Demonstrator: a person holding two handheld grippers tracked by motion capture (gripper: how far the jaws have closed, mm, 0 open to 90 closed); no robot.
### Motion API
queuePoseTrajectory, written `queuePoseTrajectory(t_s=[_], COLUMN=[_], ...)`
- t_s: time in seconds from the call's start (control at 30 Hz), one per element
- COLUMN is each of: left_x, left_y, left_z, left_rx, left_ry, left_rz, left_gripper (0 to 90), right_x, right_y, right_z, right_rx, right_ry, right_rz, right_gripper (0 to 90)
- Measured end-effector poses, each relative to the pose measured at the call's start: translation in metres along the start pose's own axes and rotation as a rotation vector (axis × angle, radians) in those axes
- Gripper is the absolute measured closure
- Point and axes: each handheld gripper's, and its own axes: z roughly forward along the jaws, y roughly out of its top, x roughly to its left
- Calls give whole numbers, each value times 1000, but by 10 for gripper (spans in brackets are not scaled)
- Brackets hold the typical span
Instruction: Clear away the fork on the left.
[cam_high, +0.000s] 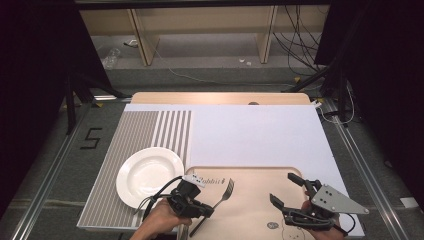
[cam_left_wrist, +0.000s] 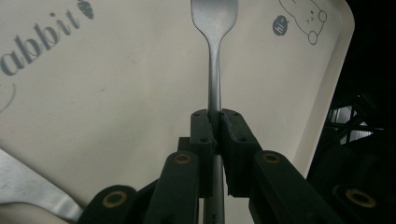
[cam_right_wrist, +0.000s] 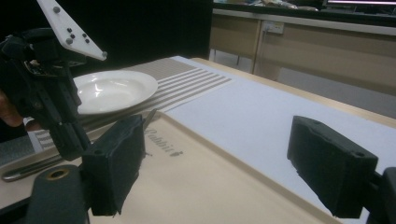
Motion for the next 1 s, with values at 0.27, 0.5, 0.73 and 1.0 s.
queuePoseTrajectory(t_s=[0.27, 0.5, 0.73, 1.0], left_x=[-10, -10, -7, -7], left_y=[1, -1, -3, 2], left_z=[11, 24, 30, 29], left_rx=[83, 150, 159, 108], left_ry=[55, 67, 57, 64], left_rz=[39, 56, 34, 30], left_gripper=[836, 835, 834, 642], right_x=[0, 0, 1, 1], right_y=[0, 0, 0, 0], right_z=[0, 0, 0, 1], right_rx=[2, 2, 5, 6], right_ry=[0, 1, 2, 3], right_rz=[-2, -3, -7, -4], right_gripper=[198, 199, 199, 199])
